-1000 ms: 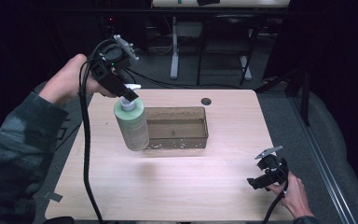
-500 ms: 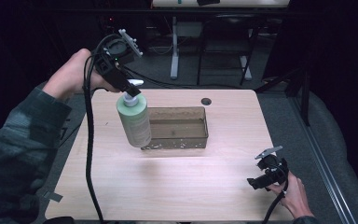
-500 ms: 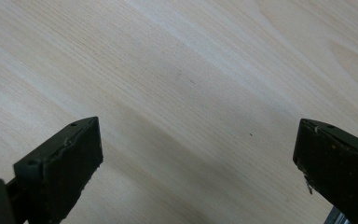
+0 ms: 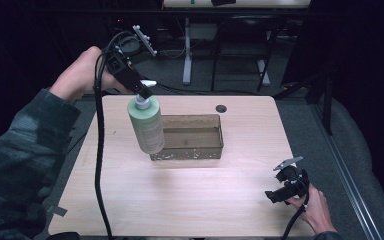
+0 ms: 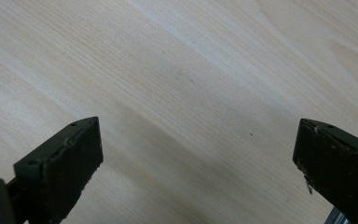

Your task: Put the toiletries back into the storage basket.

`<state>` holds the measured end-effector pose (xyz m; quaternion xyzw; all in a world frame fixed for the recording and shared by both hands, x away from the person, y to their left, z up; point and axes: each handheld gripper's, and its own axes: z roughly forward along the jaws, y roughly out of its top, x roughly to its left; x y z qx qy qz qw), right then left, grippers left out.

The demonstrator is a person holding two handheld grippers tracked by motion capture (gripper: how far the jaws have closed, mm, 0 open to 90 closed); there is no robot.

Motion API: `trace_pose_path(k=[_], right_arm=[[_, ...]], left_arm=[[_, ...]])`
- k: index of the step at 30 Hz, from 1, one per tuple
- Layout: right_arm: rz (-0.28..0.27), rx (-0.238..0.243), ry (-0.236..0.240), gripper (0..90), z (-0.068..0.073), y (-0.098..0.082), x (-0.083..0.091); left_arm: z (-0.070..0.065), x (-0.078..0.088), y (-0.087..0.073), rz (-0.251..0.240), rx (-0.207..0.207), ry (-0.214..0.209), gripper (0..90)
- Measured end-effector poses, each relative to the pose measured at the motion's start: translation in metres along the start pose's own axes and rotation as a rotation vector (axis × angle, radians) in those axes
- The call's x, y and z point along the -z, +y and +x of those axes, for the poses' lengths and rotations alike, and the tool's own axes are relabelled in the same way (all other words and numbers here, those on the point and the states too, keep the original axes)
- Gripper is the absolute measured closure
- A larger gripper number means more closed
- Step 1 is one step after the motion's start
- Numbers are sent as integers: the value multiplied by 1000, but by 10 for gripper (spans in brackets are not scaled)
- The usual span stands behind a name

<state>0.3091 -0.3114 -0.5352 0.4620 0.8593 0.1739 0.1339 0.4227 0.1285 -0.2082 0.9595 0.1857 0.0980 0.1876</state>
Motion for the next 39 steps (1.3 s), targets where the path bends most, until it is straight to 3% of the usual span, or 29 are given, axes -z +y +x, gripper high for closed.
trace_pose_path(k=[28,39], right_arm=[[-11,7,-6,9,0,-1,1],[-10,3,-1,9,1,0,2]], left_arm=[[22,-15,20,20,37,17,631],[28,-21,20,22,59,15,631]])
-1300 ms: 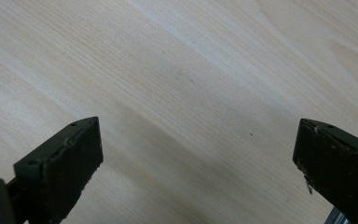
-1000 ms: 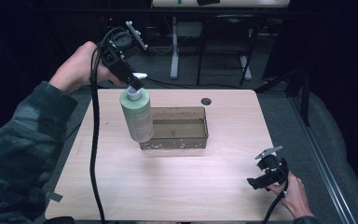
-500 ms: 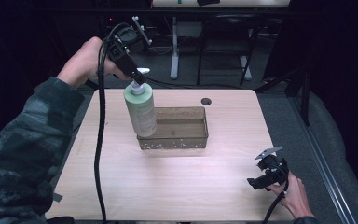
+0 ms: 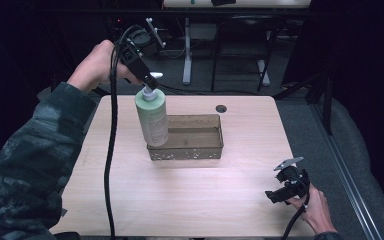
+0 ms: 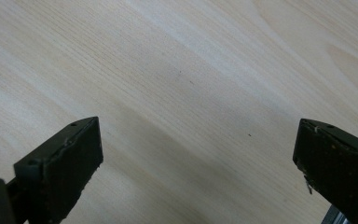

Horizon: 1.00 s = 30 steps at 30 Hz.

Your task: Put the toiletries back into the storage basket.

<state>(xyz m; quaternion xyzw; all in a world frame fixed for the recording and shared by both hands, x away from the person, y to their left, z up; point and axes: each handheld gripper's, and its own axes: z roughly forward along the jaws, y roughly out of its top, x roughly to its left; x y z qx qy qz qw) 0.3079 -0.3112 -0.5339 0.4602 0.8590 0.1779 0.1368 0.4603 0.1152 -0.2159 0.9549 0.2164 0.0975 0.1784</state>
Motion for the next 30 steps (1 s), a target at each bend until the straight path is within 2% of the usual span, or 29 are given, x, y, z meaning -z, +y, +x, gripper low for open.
trace_pose_path(k=[27,28,30], right_arm=[[-7,5,-8,9,0,0,2],[-8,5,-9,9,0,0,2],[-8,7,-8,9,0,0,2]], left_arm=[[5,-10,14,5,11,11,631],[6,-10,14,6,1,11,631],[6,-11,15,8,13,14,631]])
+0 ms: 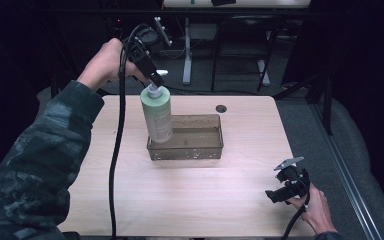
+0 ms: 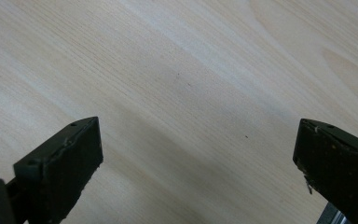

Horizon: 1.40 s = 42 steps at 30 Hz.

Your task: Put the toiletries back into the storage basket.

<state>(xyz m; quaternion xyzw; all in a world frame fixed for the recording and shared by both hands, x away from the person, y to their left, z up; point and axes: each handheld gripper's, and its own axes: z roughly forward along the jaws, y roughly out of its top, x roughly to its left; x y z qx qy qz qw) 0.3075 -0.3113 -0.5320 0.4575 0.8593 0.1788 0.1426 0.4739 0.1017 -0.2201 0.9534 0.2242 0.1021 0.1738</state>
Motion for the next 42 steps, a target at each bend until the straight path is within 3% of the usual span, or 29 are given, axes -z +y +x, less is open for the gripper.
trace_pose_path(k=[20,33,42], right_arm=[[-1,-2,-2,9,0,0,0],[-1,-3,-2,9,0,0,1],[1,7,-6,10,0,0,0]], left_arm=[[4,-7,7,3,2,1,631],[11,-13,5,-24,34,-2,631],[15,-24,3,-9,41,-7,632]])
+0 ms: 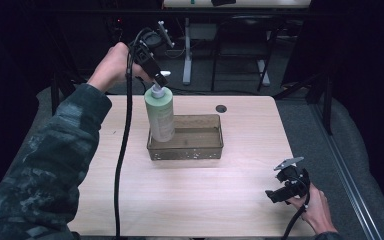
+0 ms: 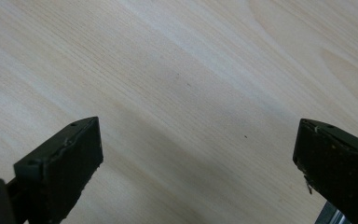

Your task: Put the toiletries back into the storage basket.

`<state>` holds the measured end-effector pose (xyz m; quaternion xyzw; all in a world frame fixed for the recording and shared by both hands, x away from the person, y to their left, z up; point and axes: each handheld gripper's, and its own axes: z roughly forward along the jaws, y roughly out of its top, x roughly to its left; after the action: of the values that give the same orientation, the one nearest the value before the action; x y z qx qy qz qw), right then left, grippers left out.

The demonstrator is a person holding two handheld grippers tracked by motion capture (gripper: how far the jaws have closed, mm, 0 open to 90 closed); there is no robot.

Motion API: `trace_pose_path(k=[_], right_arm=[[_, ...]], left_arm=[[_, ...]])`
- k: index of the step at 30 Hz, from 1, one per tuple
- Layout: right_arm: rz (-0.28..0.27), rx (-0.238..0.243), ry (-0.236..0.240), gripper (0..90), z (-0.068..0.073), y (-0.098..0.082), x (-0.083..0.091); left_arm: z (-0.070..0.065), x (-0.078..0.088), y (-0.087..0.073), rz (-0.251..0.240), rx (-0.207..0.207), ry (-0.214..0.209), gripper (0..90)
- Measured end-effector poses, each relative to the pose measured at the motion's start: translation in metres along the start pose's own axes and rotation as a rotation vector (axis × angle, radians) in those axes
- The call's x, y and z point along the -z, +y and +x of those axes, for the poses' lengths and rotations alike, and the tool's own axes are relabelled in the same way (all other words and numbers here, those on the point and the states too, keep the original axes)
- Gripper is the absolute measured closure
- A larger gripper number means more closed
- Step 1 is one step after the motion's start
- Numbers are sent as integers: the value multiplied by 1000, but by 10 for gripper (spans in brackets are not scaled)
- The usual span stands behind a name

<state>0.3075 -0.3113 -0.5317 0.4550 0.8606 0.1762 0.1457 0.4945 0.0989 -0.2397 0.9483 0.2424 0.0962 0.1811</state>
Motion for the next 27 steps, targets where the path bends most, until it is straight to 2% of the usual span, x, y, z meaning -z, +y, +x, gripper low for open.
trace_pose_path(k=[16,27], right_arm=[[-1,2,-1,10,0,0,0],[0,2,-1,11,0,0,0]], left_arm=[[0,-7,2,-7,0,-4,632],[1,-15,0,9,-2,-12,632]])
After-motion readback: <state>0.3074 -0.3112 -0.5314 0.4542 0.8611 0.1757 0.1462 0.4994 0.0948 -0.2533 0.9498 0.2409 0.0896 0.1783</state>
